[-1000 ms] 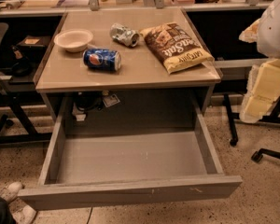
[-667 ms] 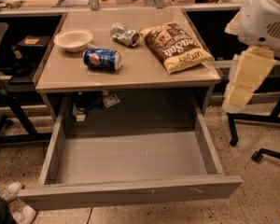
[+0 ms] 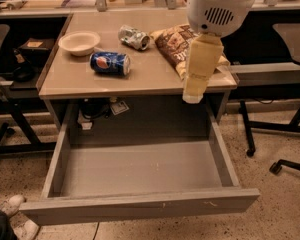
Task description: Place pepsi can into top drawer
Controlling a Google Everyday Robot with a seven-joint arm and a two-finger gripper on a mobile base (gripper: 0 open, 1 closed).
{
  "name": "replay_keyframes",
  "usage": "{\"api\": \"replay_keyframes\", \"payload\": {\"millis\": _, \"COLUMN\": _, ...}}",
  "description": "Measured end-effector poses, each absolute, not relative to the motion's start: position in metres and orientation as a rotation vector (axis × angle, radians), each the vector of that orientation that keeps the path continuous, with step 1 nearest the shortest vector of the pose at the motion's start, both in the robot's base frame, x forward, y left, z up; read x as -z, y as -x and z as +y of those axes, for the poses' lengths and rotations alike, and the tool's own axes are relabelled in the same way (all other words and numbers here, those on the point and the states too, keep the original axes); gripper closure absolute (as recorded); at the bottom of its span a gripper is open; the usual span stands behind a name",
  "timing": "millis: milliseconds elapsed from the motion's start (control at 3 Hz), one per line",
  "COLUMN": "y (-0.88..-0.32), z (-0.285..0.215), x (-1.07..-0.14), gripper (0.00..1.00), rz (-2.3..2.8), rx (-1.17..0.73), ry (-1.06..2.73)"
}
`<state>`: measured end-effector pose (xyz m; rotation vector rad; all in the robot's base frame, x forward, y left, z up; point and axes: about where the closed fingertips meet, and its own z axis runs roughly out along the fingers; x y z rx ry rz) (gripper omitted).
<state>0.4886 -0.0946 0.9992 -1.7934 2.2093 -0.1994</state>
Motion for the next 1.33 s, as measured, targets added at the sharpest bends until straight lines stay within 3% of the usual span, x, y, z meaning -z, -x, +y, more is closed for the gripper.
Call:
{"api": "replay_keyframes", "payload": {"millis": 333, "y": -0.491, "z": -0.091, "x": -1.001, "gripper": 0.0, "rz": 2.195, "rx": 0.197, "ry": 1.786}}
{"api": "replay_keyframes", "payload": {"millis": 1333, "y": -0.576, "z": 0.03, "x": -0.973, "gripper": 0.0, "rz": 2.131, "rx": 0.034, "ry": 1.861}}
